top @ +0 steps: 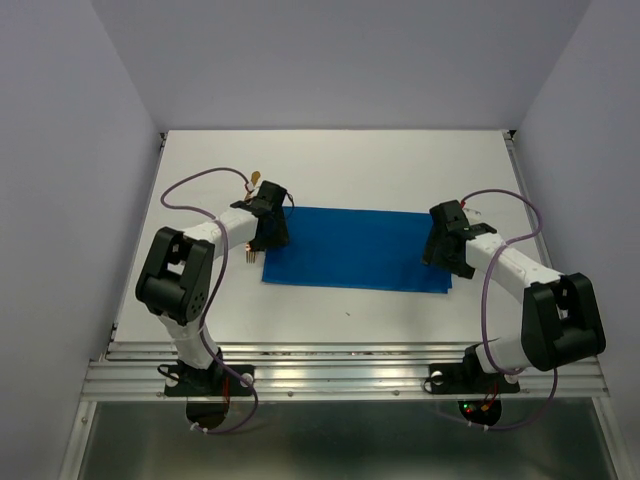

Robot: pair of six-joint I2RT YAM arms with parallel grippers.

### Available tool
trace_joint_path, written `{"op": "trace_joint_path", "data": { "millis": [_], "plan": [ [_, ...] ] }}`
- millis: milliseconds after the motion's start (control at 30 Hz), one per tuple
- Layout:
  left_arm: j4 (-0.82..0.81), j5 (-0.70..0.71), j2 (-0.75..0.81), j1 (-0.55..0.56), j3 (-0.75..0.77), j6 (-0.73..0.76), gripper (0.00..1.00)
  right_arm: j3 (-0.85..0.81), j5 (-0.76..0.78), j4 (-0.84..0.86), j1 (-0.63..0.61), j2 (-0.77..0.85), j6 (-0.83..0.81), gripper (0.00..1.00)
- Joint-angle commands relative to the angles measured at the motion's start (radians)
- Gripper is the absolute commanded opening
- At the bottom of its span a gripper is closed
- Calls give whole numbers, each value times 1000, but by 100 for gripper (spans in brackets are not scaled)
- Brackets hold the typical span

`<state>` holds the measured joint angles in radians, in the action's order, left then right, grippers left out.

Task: Fold the napkin into a case and place the utensils inside
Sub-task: Pick up the rectangle-folded napkin at the center of the board.

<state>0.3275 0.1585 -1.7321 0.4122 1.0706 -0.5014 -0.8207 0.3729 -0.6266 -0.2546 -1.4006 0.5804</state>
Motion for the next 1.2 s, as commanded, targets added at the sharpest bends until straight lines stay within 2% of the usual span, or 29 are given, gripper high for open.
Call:
{"op": "trace_joint_path", "data": {
  "millis": [0, 167, 267, 333, 433, 467, 500, 600, 800, 933, 1167],
  "plan": [
    [-2, 22, -15, -6, -1, 14, 63, 8, 12, 19, 5, 34, 12, 83],
    [-5, 10, -53, -6, 6, 14, 62, 5, 12, 16, 5, 35, 15, 82],
    [-13, -16, -70, -6, 5, 14, 59, 3, 15, 13, 5, 34, 15, 83],
    [-21, -33, -75, -6, 2, 11, 52, 2, 17, 15, 5, 32, 13, 83],
    [-28, -60, -75, -6, -1, 9, 38, -1, 17, 13, 5, 28, 16, 83],
    [-28, -72, -75, -6, -1, 8, 28, -3, 15, 13, 5, 26, 16, 83],
    [-30, -76, -76, -6, 0, 8, 23, -5, 17, 13, 5, 26, 16, 83],
    [-10, -89, -92, -6, 37, 20, 0, -8, 15, 15, 5, 19, 13, 83],
    [53, -27, -58, -7, 110, 38, 0, -20, 27, 14, 5, 0, 6, 84],
    [88, 15, 11, -12, 156, 52, 0, -40, -44, 40, 14, -29, 2, 88],
    [116, -14, 51, -15, 192, 75, 0, -93, -109, 133, 71, -128, -37, 84]
  ]
}}
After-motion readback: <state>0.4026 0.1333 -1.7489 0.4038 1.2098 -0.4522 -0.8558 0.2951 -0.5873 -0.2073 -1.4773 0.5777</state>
